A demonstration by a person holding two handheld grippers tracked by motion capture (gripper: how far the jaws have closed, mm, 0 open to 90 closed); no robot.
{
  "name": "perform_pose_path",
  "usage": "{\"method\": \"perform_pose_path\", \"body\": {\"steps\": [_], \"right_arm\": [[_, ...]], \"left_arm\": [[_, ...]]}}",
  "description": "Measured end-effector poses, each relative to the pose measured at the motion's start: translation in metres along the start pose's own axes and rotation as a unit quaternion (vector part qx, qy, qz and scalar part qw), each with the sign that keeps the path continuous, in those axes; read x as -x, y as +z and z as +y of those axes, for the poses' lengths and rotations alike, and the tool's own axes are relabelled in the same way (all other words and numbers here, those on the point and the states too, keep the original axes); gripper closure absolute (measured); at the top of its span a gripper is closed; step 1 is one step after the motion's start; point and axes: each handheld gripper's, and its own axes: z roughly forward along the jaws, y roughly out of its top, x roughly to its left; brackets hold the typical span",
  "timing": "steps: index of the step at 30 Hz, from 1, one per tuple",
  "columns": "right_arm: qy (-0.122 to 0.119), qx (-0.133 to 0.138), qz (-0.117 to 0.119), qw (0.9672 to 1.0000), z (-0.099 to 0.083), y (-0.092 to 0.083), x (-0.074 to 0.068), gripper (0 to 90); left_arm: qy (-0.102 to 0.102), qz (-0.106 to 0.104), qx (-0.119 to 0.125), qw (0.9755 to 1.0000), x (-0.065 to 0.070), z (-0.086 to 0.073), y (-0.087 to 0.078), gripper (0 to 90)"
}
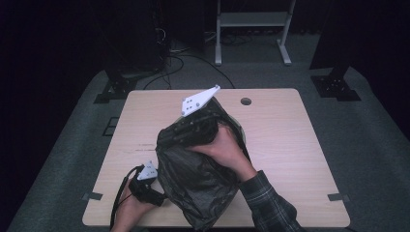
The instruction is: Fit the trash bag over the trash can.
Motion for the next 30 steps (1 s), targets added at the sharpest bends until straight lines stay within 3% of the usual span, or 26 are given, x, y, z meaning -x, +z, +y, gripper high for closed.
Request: {"method": "perform_pose_path", "body": {"steps": [3, 7, 14, 18, 23, 28, 30], "right_arm": [[0.007, -0.003, -0.019, 0.9998, -0.003, -0.006, 0.002, 67.4], [0.022, 0.008, -0.047, 0.9986, -0.011, -0.030, 0.006, 58.1], [0.041, 0.023, -0.105, 0.9933, -0.034, -0.078, 0.012, 57.3], [0.053, 0.028, -0.126, 0.9903, -0.047, -0.097, 0.015, 56.7], [0.063, 0.028, -0.167, 0.9835, -0.058, -0.113, 0.024, 53.8], [0.087, 0.032, -0.210, 0.9734, -0.062, -0.125, 0.047, 50.0], [0.094, 0.034, -0.216, 0.9713, -0.064, -0.127, 0.057, 49.0]], "left_arm": [[0.000, 0.000, 0.000, 1.0000, 0.000, 0.000, 0.000, 0.0], [0.000, -0.001, 0.000, 1.0000, 0.000, 0.000, 0.000, 0.0], [0.000, 0.000, 0.000, 1.0000, 0.000, 0.000, 0.000, 0.0], [0.000, 0.000, 0.000, 1.0000, 0.000, 0.000, 0.000, 0.0], [0.000, 0.000, 0.001, 1.0000, 0.000, 0.000, 0.000, 0.0], [0.000, 0.000, 0.001, 1.0000, 0.000, 0.000, 0.000, 0.0], [0.000, 0.000, 0.001, 1.0000, 0.000, 0.000, 0.000, 0.0]]}}
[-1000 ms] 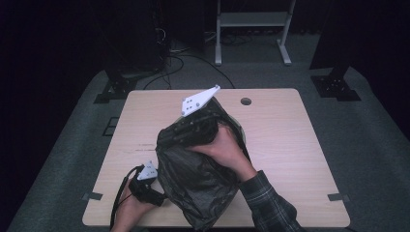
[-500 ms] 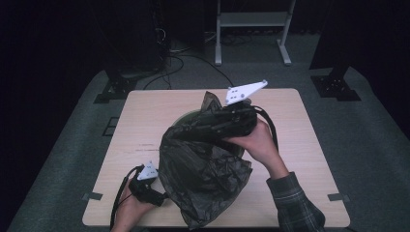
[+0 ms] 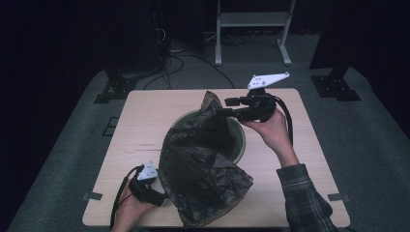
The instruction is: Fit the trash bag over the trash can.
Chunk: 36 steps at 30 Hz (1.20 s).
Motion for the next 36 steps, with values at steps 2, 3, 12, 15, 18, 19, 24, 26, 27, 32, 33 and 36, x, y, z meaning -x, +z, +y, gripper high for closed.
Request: {"method": "perform_pose_path", "body": {"steps": [2, 3, 12, 15, 18, 19, 24, 26, 27, 32, 33, 36], "right_arm": [[0.013, -0.004, -0.011, 0.9999, 0.001, 0.006, 0.012, 48.5], [0.018, -0.007, -0.012, 0.9997, 0.001, 0.009, 0.017, 48.4], [0.033, -0.020, -0.017, 0.9991, -0.004, 0.037, 0.036, 70.6], [0.018, -0.026, -0.011, 0.9994, -0.003, 0.038, 0.030, 86.0], [0.007, -0.034, 0.011, 0.9993, -0.005, 0.036, 0.020, 89.7], [0.004, -0.039, 0.019, 0.9991, -0.006, 0.035, 0.017, 89.7], [-0.016, -0.062, 0.035, 0.9973, -0.014, 0.031, -0.002, 89.7], [-0.024, -0.064, 0.043, 0.9967, -0.017, 0.029, -0.008, 89.7], [-0.025, -0.065, 0.047, 0.9965, -0.017, 0.028, -0.011, 89.6], [-0.047, -0.077, 0.033, 0.9954, -0.017, 0.019, -0.024, 72.7], [-0.046, -0.071, 0.030, 0.9960, -0.016, 0.015, -0.025, 70.4], [-0.043, -0.060, 0.028, 0.9969, -0.014, 0.003, -0.028, 62.1]], "left_arm": [[0.000, 0.000, 0.000, 1.0000, 0.000, 0.000, 0.000, 0.0], [0.000, 0.000, 0.000, 1.0000, 0.000, 0.000, 0.000, 0.0], [0.000, 0.000, 0.000, 1.0000, 0.000, 0.000, 0.000, 0.0], [0.000, 0.000, 0.000, 1.0000, 0.000, 0.000, 0.000, 0.0], [0.000, 0.000, 0.000, 1.0000, 0.000, 0.000, 0.000, 0.0], [0.000, 0.000, 0.000, 1.0000, 0.000, 0.000, 0.000, 0.0], [0.000, 0.000, 0.000, 1.0000, 0.000, 0.000, 0.000, 0.0], [0.000, 0.000, 0.000, 1.0000, 0.000, 0.000, 0.000, 0.0], [0.000, 0.000, 0.000, 1.0000, 0.000, 0.000, 0.000, 0.0], [0.000, 0.000, 0.000, 1.0000, 0.000, 0.000, 0.000, 0.0], [0.000, 0.000, 0.000, 1.0000, 0.000, 0.000, 0.000, 0.0], [0.000, 0.000, 0.000, 1.0000, 0.000, 0.000, 0.000, 0.0]]}}
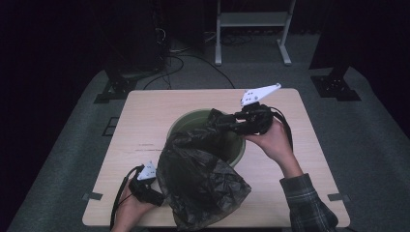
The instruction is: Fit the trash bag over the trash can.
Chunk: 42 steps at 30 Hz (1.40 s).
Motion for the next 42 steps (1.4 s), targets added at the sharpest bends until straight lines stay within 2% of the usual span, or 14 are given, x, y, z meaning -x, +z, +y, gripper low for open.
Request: {"method": "perform_pose_path", "body": {"steps": [2, 6, 12, 15, 23, 29, 31, 36, 38, 42], "right_arm": [[-0.001, 0.004, -0.002, 1.0000, 0.000, -0.006, -0.003, 56.3], [0.001, 0.016, 0.004, 0.9999, -0.004, -0.015, -0.011, 52.2], [-0.002, 0.028, 0.030, 0.9991, -0.019, -0.022, -0.032, 48.7], [0.002, 0.032, 0.037, 0.9988, -0.026, -0.023, -0.039, 47.7], [-0.003, 0.057, 0.083, 0.9949, -0.031, -0.019, -0.058, 47.6], [-0.004, 0.059, 0.109, 0.9923, -0.034, -0.013, -0.066, 47.4], [-0.005, 0.053, 0.113, 0.9922, -0.035, -0.009, -0.067, 53.3], [-0.030, 0.033, 0.115, 0.9924, -0.036, -0.006, -0.070, 88.5], [-0.030, 0.035, 0.106, 0.9932, -0.037, -0.009, -0.067, 89.3], [-0.026, 0.038, 0.073, 0.9963, -0.038, -0.019, -0.056, 89.2]], "left_arm": [[0.000, 0.000, 0.000, 1.0000, 0.000, 0.000, 0.000, 0.0], [0.000, 0.000, 0.000, 1.0000, 0.000, 0.000, 0.000, 0.0], [0.000, 0.001, 0.001, 1.0000, 0.000, 0.000, 0.000, 0.0], [0.000, 0.001, 0.000, 1.0000, 0.000, 0.000, 0.000, 0.0], [0.000, 0.001, 0.001, 1.0000, 0.000, 0.000, 0.000, 0.0], [0.000, 0.001, 0.000, 1.0000, 0.000, 0.000, 0.000, 0.0], [0.000, 0.001, 0.000, 1.0000, 0.000, 0.000, 0.000, 0.0], [0.000, 0.001, 0.000, 1.0000, 0.000, 0.000, 0.000, 0.0], [0.000, 0.001, 0.000, 1.0000, 0.000, 0.000, 0.000, 0.0], [0.000, 0.000, 0.000, 1.0000, 0.000, 0.000, 0.000, 0.0]]}}
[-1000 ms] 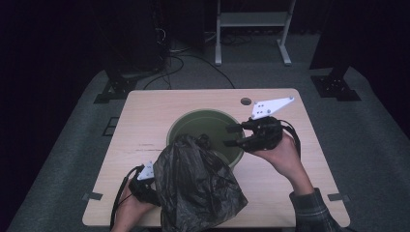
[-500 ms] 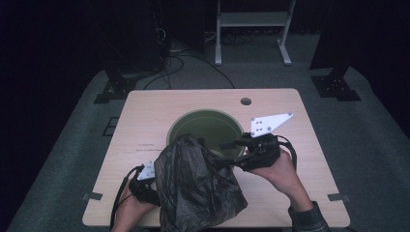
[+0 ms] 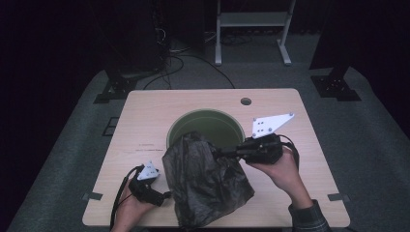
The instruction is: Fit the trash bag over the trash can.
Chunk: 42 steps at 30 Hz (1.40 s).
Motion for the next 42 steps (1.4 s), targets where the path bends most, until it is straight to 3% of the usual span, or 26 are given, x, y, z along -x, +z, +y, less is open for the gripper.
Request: {"method": "perform_pose_path", "body": {"steps": [5, 10, 16, 20, 25, 29, 34, 37, 42], "right_arm": [[0.001, 0.003, -0.056, 0.9984, -0.002, -0.019, 0.020, 89.2], [0.007, -0.011, -0.118, 0.9930, 0.000, -0.032, 0.049, 89.2], [0.020, -0.026, -0.158, 0.9868, 0.004, -0.027, 0.088, 88.8], [0.029, -0.029, -0.187, 0.9815, 0.008, -0.021, 0.105, 84.8], [0.038, -0.003, -0.195, 0.9800, 0.005, -0.027, 0.106, 72.4], [0.038, 0.027, -0.199, 0.9789, 0.003, -0.037, 0.095, 62.3], [0.061, 0.034, -0.192, 0.9790, -0.002, -0.050, 0.082, 41.3], [0.075, 0.039, -0.193, 0.9776, -0.009, -0.056, 0.077, 29.2], [0.101, 0.056, -0.189, 0.9752, -0.021, -0.064, 0.073, 15.3]], "left_arm": [[0.000, 0.000, 0.000, 1.0000, 0.000, 0.000, 0.000, 0.0], [0.000, 0.000, 0.000, 1.0000, 0.000, 0.000, 0.000, 0.0], [0.000, 0.000, 0.000, 1.0000, 0.000, 0.000, 0.000, 0.0], [0.000, 0.000, 0.000, 1.0000, 0.000, 0.000, 0.000, 0.0], [0.000, 0.000, 0.000, 1.0000, 0.000, 0.000, 0.000, 0.0], [0.000, 0.000, 0.000, 1.0000, 0.000, 0.000, 0.000, 0.0], [-0.001, -0.008, 0.001, 1.0000, 0.000, 0.000, -0.001, 0.0], [-0.012, -0.023, 0.016, 0.9995, -0.001, 0.001, -0.004, 0.0], [-0.013, -0.034, 0.037, 0.9987, 0.000, 0.007, -0.016, 0.0]]}}
